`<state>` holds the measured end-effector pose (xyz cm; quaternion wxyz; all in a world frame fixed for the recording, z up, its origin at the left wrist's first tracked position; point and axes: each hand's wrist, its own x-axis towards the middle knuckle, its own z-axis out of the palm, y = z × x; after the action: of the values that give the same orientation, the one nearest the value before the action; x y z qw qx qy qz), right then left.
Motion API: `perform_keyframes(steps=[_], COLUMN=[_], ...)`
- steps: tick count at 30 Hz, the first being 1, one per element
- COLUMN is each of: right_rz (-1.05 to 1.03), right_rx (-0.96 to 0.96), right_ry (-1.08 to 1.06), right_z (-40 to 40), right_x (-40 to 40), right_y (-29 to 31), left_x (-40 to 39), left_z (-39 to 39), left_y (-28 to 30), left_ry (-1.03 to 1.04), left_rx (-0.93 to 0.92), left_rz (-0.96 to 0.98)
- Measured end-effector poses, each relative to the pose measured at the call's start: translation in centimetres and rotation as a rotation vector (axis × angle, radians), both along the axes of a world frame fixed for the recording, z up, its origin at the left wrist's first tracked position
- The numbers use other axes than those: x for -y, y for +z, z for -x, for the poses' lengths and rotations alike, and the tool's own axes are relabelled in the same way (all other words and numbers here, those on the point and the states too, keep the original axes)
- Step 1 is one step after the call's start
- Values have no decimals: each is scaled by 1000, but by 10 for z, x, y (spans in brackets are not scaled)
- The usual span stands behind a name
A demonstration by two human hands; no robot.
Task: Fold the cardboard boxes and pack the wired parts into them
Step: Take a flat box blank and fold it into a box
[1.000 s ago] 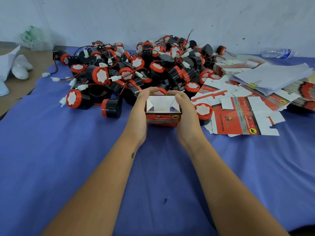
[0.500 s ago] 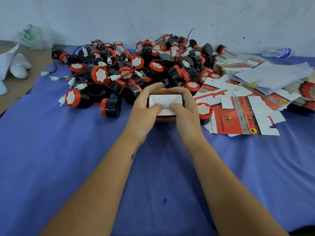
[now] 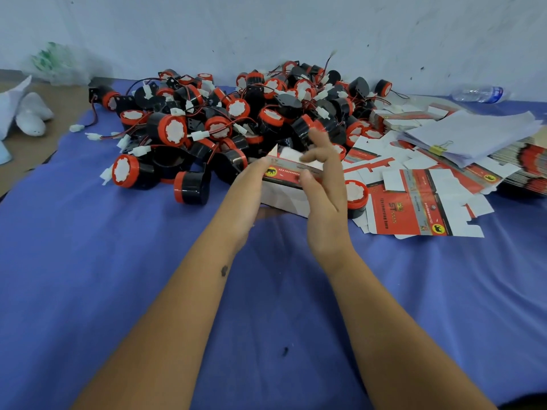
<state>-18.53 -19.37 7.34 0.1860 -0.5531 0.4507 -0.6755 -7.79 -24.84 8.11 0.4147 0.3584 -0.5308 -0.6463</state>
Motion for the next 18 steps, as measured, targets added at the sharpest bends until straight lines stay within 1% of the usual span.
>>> perform_keyframes(steps=[2,3,5,6,7,9,11,12,15,16,18], right_rz=[-47,-93,-189,-229,-263,-301,-290,-280,-261,-256,-262], right_rx=[38,103,301,388,430,369,249,188,26,-5,-17], right_ry=[-131,-159,-89,-31,1,-25,-124,-176,-245,-240,-210], right_z=[0,1,5,9,12,14,15,14,12,11,11], right_x=[2,3,6,9,11,13,14,13,11,10,9], right_y=[-4,-3,-2,-3,-4,-5,-6,-7,-7,-7,-6], left_x=[3,5,8,8,9,11,12,12,11,10,10], left_z=[0,-1,-4,-5,-7,-9,-9,-8,-6,-4,-3], left_y=[-1,-2,-7,-10,-12,-17,-21,-22,-24,-24,-23], left_ry=[-7,5,21,6,-14,-17,14,7,-8,30,186], left_rx=[-142,-181,-171,-131,-67,99,250,257,144,120,123], left_rz=[55,73,111,139,176,281,369,365,232,187,146])
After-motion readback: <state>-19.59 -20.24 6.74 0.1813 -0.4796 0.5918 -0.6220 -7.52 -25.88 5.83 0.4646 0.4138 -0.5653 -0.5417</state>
